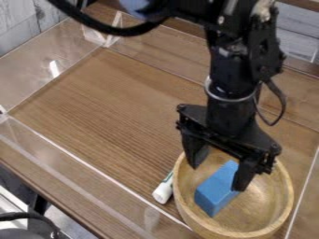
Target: Remove the blue block from inside the brown bowl and put it on the table
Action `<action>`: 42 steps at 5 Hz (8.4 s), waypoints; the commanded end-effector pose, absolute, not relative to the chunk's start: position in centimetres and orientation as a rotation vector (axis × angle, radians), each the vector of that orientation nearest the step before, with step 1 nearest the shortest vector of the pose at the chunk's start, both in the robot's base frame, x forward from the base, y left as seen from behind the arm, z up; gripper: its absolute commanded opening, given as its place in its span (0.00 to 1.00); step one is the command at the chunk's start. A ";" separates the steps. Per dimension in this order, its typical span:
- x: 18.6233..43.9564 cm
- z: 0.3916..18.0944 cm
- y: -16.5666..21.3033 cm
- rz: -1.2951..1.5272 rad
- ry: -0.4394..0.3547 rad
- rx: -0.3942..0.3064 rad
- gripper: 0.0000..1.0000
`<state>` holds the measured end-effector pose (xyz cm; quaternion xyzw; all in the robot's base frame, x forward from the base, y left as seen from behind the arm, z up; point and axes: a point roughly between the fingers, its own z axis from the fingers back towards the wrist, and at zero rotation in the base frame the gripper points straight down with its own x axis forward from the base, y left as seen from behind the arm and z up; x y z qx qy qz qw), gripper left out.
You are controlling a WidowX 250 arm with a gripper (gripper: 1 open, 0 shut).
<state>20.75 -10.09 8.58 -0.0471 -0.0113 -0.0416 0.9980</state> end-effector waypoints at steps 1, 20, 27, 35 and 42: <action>21.4 8.4 -10.4 -0.102 -0.053 -0.113 1.00; 24.0 16.5 -5.2 -0.018 -0.082 -0.051 0.00; 25.7 15.6 0.3 0.083 -0.125 -0.012 0.00; 25.3 6.8 1.8 0.125 -0.120 0.037 0.00; 26.5 5.2 3.0 0.114 -0.148 0.056 1.00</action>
